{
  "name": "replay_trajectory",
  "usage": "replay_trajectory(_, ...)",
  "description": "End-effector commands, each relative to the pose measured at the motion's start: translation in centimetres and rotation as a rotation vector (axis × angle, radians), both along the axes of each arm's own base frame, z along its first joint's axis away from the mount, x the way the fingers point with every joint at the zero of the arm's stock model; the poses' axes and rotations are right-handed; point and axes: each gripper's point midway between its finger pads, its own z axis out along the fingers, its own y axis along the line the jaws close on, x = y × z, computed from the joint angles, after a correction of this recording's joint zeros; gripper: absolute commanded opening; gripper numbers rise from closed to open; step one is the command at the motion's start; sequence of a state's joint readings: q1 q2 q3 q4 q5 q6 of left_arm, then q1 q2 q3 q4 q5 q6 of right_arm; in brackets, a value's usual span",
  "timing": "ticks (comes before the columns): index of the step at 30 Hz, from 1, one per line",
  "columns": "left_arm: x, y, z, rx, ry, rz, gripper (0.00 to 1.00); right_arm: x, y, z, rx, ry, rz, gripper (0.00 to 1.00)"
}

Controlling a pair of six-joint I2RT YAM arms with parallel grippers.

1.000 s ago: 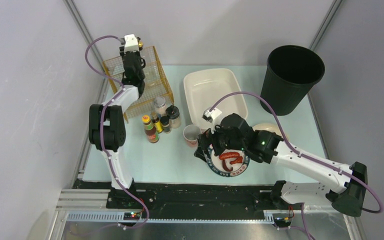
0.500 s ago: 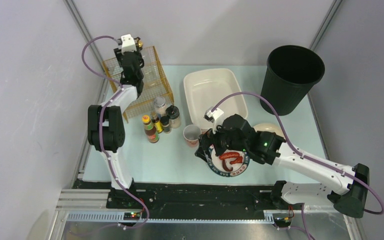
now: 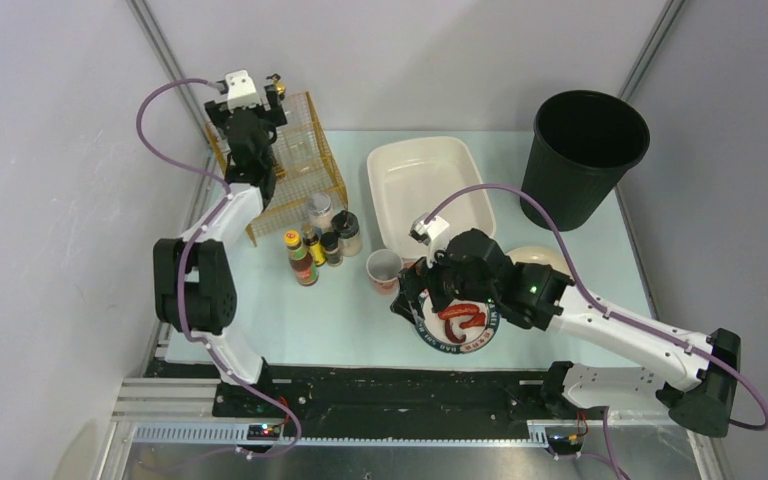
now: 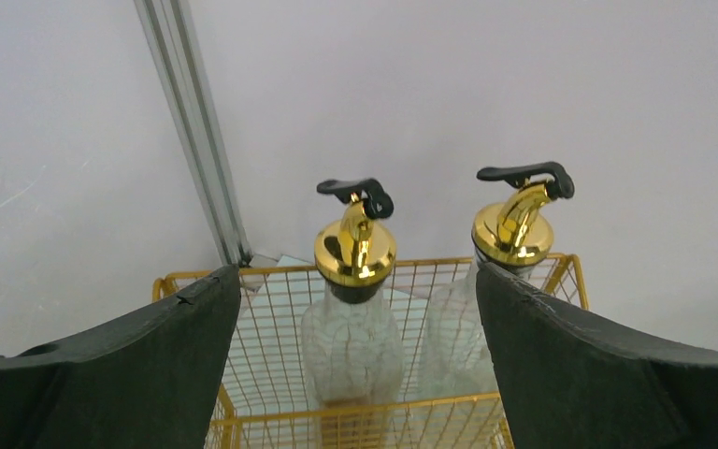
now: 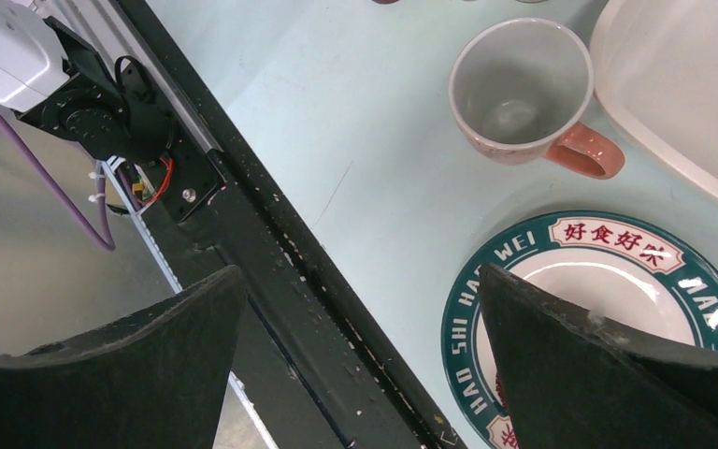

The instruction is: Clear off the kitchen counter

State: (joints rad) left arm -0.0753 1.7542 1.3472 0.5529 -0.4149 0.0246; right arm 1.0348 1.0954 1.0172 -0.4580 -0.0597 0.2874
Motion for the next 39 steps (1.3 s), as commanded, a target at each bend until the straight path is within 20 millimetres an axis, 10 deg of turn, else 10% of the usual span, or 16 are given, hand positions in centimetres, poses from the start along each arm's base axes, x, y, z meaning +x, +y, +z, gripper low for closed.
replay_trajectory(1, -2.4, -0.7, 2.5, -0.054, -0.067, -0.052, 1.0, -0.1, -0.1, 1.5, 0.041, -0.039, 0.005, 0.99)
replay_trajectory(23, -16.5, -9.4, 0.5, -0.285, 0.051, -0.424, 1.0, -0.4, -0.9, 5.6, 0.108, -0.062, -0.02, 0.98)
replay_trajectory(32, -22.4, -12.9, -4.2, -0.421, 0.297, -0.525, 1.0, -0.3, 0.3, 5.7, 0.099, -0.059, 0.003, 0.98)
replay_trajectory(39, -26.1, -11.1, -8.1, -0.427, 0.457, -0.411, 1.0, 0.0, 0.8, 4.9, 0.082, -0.051, 0.0, 0.98)
